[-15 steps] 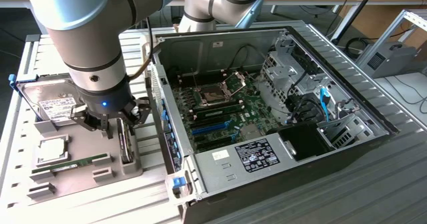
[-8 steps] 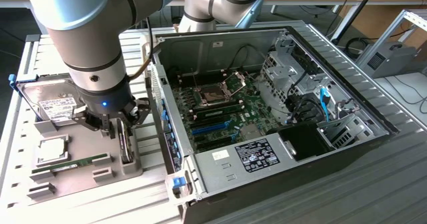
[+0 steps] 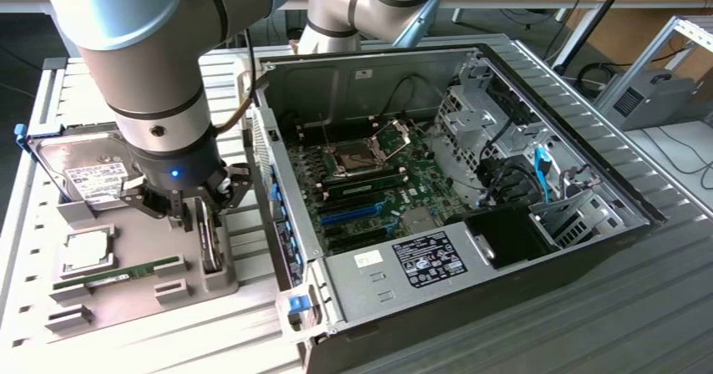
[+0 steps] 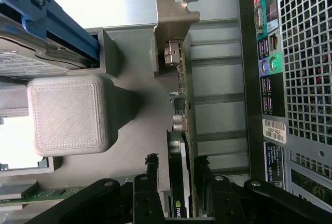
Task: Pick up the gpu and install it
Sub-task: 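Pick up the gpu and move the gpu toward the slot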
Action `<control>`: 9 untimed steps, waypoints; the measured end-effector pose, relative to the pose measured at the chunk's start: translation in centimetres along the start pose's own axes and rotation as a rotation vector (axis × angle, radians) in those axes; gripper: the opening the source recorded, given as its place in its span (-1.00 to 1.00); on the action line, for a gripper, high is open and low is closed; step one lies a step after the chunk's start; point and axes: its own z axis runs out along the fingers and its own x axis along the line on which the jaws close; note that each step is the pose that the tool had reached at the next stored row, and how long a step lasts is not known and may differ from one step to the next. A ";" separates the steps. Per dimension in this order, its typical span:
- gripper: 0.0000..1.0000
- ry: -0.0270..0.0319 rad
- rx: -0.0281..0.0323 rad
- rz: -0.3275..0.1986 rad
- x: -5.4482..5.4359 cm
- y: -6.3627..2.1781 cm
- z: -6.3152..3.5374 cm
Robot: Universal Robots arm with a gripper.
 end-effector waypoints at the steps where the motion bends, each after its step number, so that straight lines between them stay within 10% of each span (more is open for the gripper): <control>1: -0.18 -0.0001 -0.0001 0.000 0.0 0.01 0.01; 9: -0.18 0.0000 0.0000 0.000 -0.1 0.01 0.00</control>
